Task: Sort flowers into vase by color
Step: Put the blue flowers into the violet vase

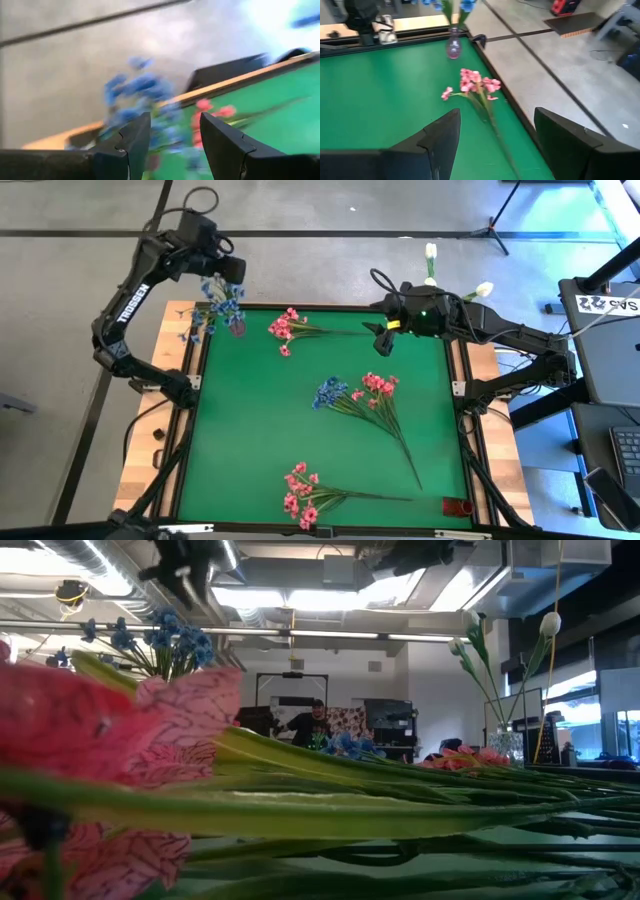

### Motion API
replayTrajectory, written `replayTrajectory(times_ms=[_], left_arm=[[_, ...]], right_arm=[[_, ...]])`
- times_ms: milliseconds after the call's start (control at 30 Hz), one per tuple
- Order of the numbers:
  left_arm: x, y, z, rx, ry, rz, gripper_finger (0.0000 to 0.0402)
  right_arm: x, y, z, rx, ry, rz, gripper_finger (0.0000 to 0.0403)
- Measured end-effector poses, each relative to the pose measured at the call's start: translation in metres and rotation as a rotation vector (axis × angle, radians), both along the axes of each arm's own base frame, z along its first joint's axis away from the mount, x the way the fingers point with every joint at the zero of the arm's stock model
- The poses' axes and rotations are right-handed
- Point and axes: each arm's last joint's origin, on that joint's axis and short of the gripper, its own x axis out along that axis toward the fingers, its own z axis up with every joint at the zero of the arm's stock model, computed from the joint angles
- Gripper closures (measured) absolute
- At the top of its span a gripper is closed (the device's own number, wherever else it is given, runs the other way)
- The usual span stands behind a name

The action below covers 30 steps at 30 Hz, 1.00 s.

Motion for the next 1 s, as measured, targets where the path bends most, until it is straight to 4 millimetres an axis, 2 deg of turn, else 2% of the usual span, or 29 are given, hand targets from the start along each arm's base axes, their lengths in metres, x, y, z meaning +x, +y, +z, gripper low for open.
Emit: replayTrajectory(times_ms=[233, 400, 567, 767, 867, 1000], left_arm=[[0.017, -0.043, 0.027, 0.075, -0.181, -0.273, 0.0234], [0.025, -0.084, 0.039, 0.102, -0.259, -0.431, 0.0234], [0.023, -0.123, 0.049, 0.080, -0.351, -0.554, 0.0234], [0.009, -0.169, 0.053, -0.003, -0.433, -0.586, 0.0234], [0.005, -0.189, 0.051, -0.046, -0.460, -0.583, 0.0234], [0.010, -0.216, 0.036, -0.084, -0.463, -0.583, 0.0234]], right_arm=[[0.003, 0.010, -0.004, 0.093, -0.016, 0.045, 0.0150], [0.010, 0.037, -0.019, 0.144, 0.008, 0.045, 0.0150], [0.018, 0.072, -0.044, 0.245, 0.038, 0.033, 0.0150], [0.028, 0.110, -0.076, 0.302, 0.126, 0.041, 0.0150], [0.036, 0.119, -0.093, 0.341, 0.189, 0.017, 0.0150], [0.053, 0.125, -0.119, 0.409, 0.292, 0.017, 0.0150]])
